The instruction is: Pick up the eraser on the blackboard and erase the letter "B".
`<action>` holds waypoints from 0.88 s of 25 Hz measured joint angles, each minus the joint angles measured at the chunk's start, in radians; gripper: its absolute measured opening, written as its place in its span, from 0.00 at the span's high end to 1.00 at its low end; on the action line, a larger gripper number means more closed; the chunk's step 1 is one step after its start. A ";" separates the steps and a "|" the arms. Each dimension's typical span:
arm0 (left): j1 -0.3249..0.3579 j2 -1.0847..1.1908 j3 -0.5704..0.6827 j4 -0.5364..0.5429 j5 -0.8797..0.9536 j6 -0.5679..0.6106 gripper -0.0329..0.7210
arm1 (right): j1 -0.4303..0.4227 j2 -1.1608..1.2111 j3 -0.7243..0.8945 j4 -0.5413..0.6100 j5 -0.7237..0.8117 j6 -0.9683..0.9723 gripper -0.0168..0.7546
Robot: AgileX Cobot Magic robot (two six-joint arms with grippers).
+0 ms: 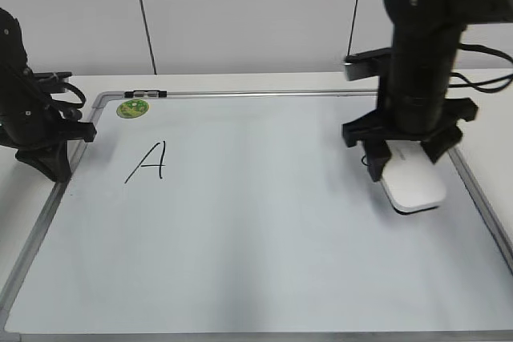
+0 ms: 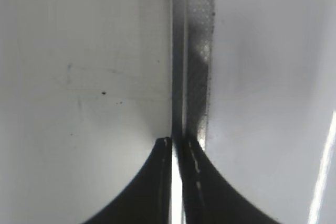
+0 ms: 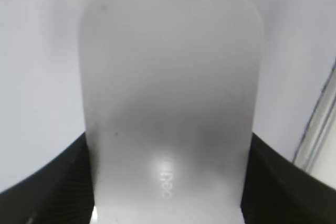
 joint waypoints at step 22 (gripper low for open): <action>0.000 0.000 0.000 -0.005 0.004 0.000 0.93 | -0.379 -0.070 0.231 0.230 -0.107 -0.273 0.31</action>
